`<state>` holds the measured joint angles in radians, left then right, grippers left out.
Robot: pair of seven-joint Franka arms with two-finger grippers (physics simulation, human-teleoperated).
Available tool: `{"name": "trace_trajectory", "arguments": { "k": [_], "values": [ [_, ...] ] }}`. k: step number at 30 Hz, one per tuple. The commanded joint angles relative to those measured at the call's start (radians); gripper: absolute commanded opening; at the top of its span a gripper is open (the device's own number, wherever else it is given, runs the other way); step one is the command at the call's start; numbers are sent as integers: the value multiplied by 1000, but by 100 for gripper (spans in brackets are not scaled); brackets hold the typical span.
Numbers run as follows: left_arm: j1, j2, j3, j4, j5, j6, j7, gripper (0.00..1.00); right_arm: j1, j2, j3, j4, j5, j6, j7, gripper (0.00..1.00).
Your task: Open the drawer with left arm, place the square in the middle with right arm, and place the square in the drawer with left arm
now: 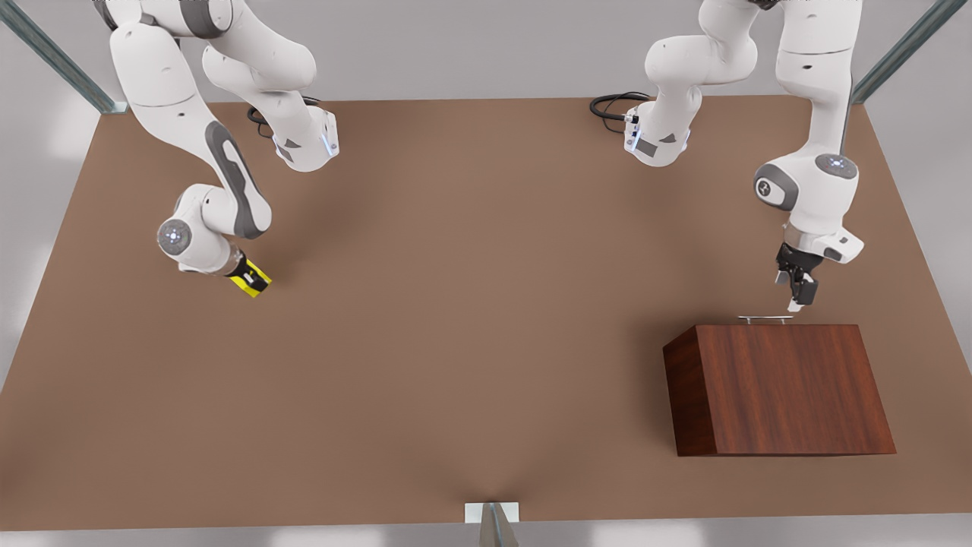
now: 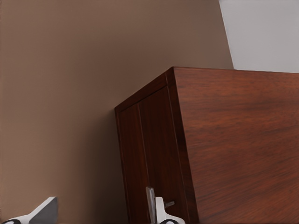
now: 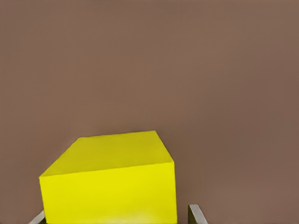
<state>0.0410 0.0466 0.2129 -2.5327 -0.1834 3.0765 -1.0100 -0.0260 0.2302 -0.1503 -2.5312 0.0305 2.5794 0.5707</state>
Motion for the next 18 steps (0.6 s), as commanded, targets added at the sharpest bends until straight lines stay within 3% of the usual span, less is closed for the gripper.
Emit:
{"name": "trace_trajectory", "arguments": {
  "k": [1,11,18],
  "values": [
    [-6,1,0,0,-4,1,-1,100,1,3,0,0,0,2,0,100],
    [-6,15,-43,14,-5,1,-1,100,6,35,0,9,2,15,0,100],
    [-6,32,-63,22,-5,1,-1,100,8,34,0,15,2,10,-20,70]
  ]
}}
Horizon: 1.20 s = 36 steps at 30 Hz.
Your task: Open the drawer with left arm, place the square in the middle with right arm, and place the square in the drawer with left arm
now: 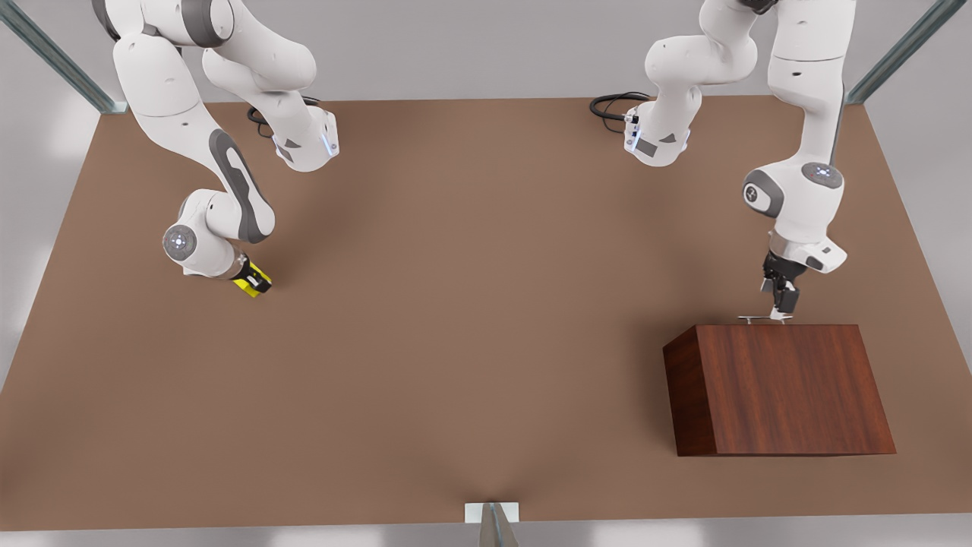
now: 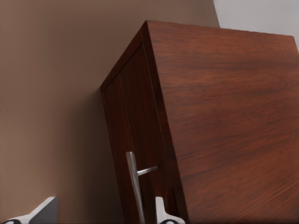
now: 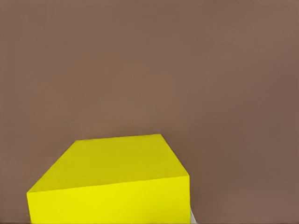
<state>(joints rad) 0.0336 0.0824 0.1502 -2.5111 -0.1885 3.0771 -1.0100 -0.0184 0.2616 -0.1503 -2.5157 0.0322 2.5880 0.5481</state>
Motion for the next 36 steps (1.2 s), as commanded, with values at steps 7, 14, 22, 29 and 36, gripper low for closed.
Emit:
{"name": "trace_trajectory", "arguments": {
  "k": [7,14,22,29,36],
  "values": [
    [2,11,-1,0,0,0,-1,100,-2,-33,0,8,0,-37,-36,58],
    [2,30,-1,5,-2,-2,-2,100,224,-74,11,120,87,-97,15,58],
    [2,28,-15,2,-37,-18,-16,100,735,185,120,630,173,-210,774,58],
    [2,11,-15,2,-39,-80,-35,100,1003,398,110,893,175,-200,1148,58],
    [2,-10,-15,0,-39,-167,-47,100,1049,587,101,1152,176,-203,1372,59]
  ]
}}
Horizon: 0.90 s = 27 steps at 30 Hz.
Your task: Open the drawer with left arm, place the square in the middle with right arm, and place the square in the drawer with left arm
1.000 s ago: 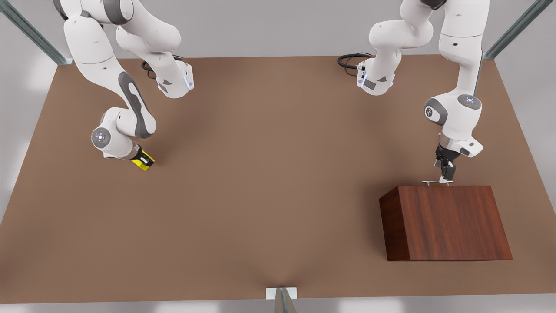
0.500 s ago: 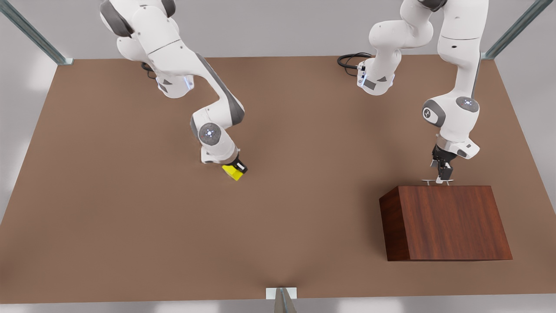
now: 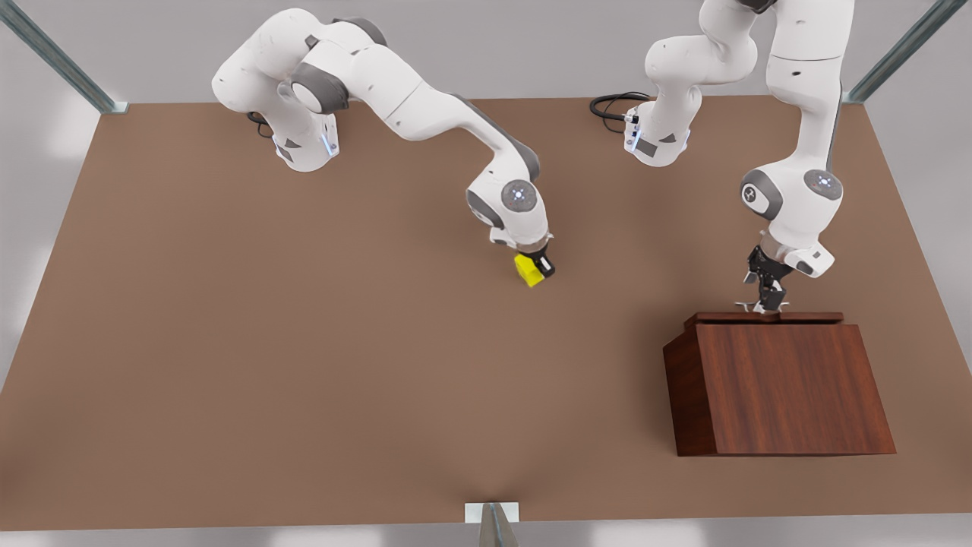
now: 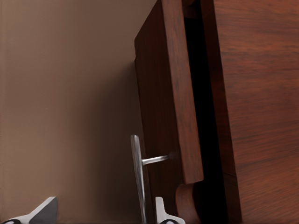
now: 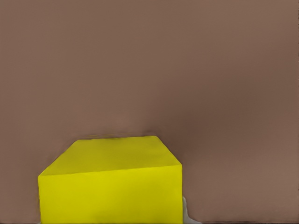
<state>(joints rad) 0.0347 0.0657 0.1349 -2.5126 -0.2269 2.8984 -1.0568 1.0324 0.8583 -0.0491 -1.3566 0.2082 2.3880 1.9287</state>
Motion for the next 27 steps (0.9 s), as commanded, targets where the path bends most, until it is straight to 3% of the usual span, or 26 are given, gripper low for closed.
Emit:
{"name": "trace_trajectory", "arguments": {
  "k": [1,10,11,12,27],
  "values": [
    [1,-6,0,0,0,-10,0,100,0,5,0,5,0,-1,9,59],
    [-4,-40,-5,-3,0,-74,-11,100,29,53,-3,19,0,5,78,62],
    [-4,-40,-6,-3,0,-85,-11,100,29,53,-3,19,0,5,78,67],
    [-4,-41,-6,-3,0,-90,-11,100,29,54,-5,19,-1,5,73,100],
    [-7,-90,-21,-3,0,-242,-26,100,31,28,-25,33,-1,-7,72,100]
  ]
}}
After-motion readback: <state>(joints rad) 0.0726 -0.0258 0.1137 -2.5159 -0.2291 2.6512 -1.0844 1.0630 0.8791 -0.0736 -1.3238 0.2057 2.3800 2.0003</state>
